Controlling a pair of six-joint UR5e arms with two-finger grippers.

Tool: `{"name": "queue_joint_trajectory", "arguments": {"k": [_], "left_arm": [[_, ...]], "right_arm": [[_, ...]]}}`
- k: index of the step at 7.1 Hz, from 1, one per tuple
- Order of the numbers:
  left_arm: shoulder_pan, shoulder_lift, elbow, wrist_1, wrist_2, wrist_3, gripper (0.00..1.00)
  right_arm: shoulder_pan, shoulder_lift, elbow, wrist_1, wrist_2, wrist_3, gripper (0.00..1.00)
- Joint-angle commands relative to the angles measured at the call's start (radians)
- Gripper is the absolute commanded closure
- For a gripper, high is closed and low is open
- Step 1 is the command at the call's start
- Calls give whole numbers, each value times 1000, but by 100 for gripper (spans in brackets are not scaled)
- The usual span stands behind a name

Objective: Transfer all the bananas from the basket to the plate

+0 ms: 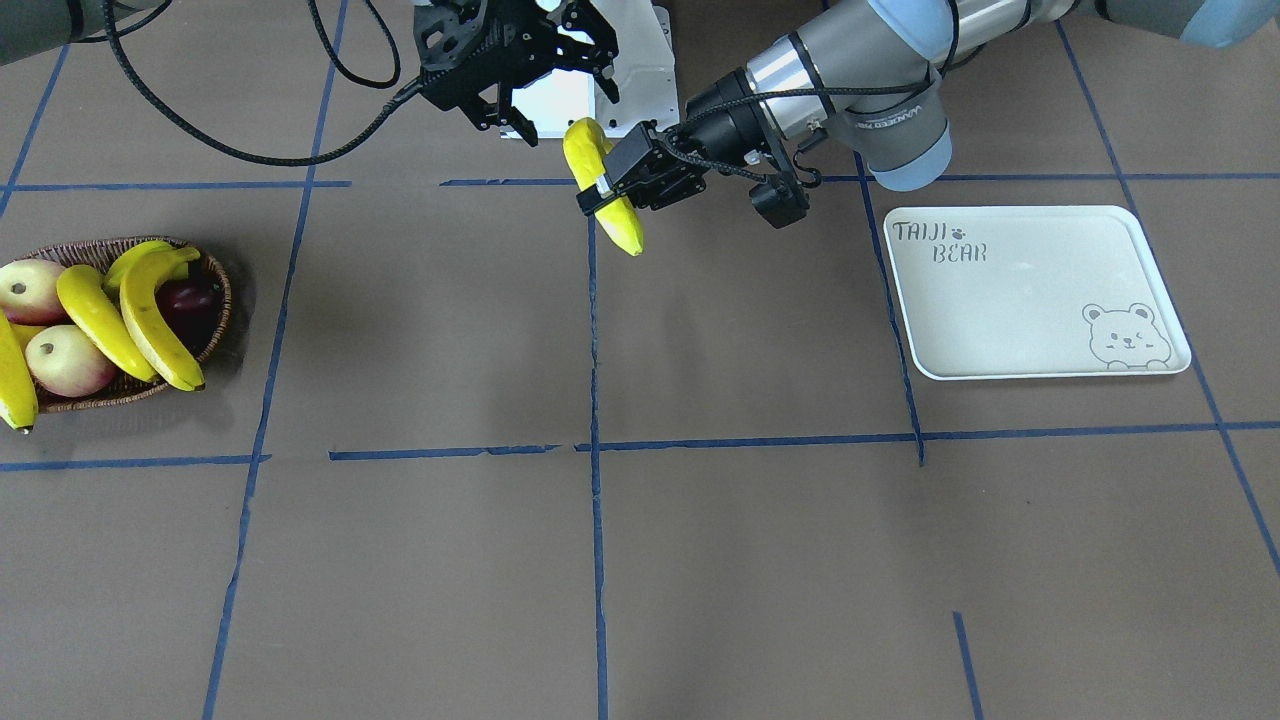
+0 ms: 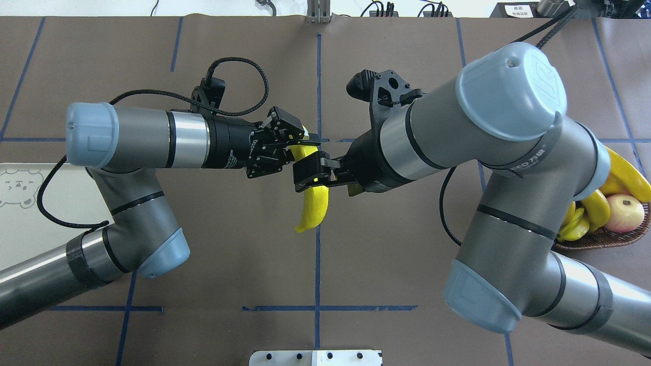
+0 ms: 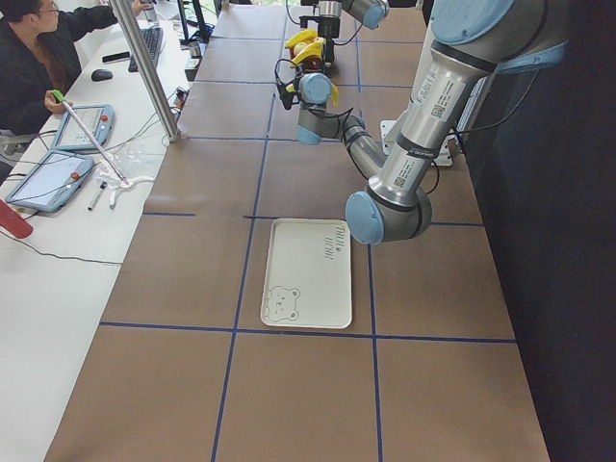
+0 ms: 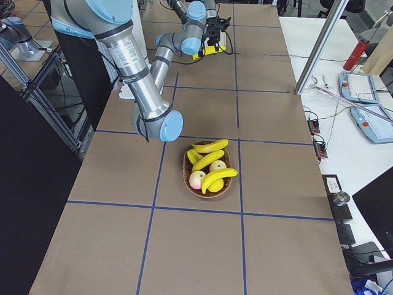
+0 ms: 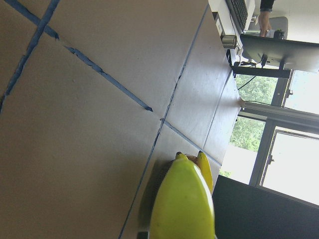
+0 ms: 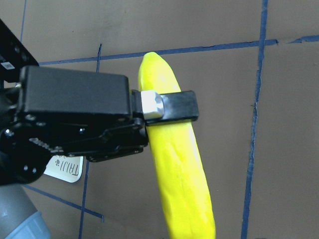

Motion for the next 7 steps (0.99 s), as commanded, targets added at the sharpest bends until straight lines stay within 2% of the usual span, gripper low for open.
{"name": "queue_joint_trajectory", "arguments": {"k": [1,2,3,4,5,7], "left_arm": [[-24,61,2,134,-7,131,100],[-47,110,-7,200,-18,153,100],[-93,152,-16,208,-62,165,100],[-160,239,-50,210,-99,199,100],[-174,376,-115,212,-105,295,100],[-240,568,-137,212,-105,459,100]], "right_arm": [[35,-51,37,-1,3,-1,0],[47,-56,37,-1,1,-1,0],[55,-70,36,-1,1,-8,0],[73,-83,36,-1,3,-12,0],[89,-106,37,-1,3,-14,0],[112,-136,34,-1,1,-14,0]]}}
